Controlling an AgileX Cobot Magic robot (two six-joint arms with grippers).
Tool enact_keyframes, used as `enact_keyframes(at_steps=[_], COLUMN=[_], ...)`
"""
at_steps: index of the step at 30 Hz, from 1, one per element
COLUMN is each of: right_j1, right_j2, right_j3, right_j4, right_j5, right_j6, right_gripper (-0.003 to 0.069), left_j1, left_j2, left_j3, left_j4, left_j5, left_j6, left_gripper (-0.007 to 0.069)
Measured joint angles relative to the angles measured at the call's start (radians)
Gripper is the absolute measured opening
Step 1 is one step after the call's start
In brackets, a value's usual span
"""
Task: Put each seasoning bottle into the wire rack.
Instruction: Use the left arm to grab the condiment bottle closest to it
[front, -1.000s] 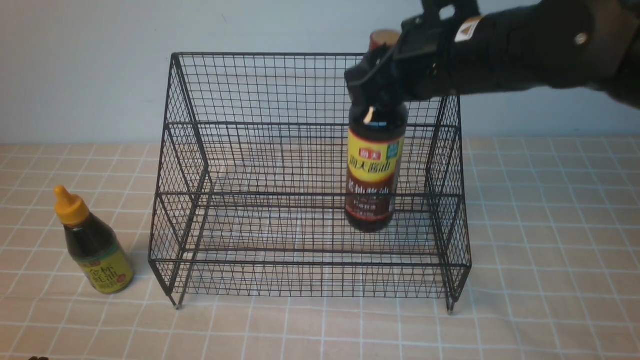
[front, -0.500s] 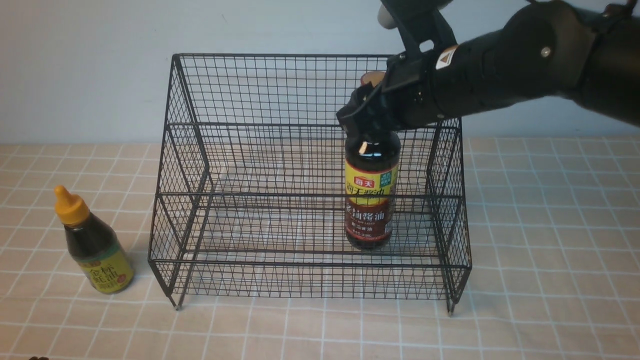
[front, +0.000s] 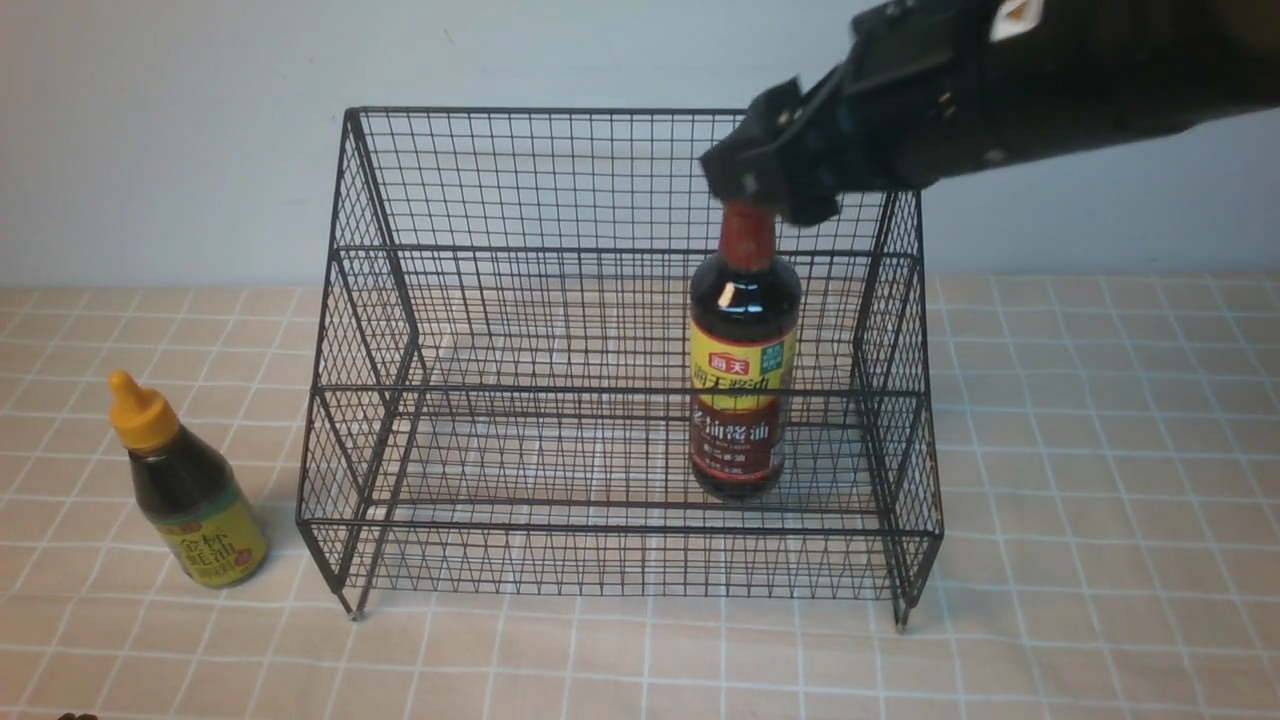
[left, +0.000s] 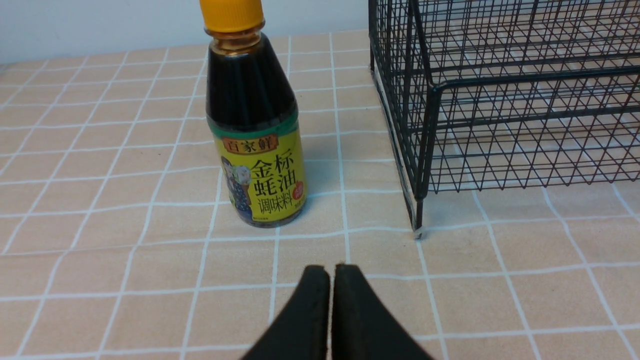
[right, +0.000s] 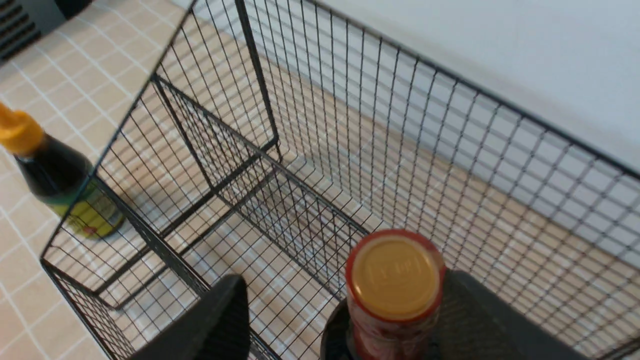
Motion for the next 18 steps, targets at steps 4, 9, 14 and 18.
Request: enact_keyframes(at_steps=[4, 9, 14, 18], right_j1=[0.0, 0.0, 0.0, 0.0], right_j2=[-0.105, -0.324, -0.532, -0.737], right_j3=[-0.002, -0.007, 0.051, 0.215], right_j4=[-0.105, -0.345, -0.483, -0.504], right_j5=[0.056, 0.21, 0.262, 0.233], right_j6=[0.115, 0.331, 0.49, 0.547], right_gripper=[0.0382, 0.0094, -0.0005, -0.0012], left_j1=[0.0, 0.0, 0.0, 0.0], left_j2=[0.0, 0.0, 0.0, 0.0], left_j3=[0.0, 0.0, 0.0, 0.0], left_j4=[0.0, 0.0, 0.0, 0.0], left_j5=[0.0, 0.0, 0.0, 0.0], left_j6=[0.0, 0.0, 0.0, 0.0], left_gripper=[-0.0007, -0.0007, -0.0007, -0.0007])
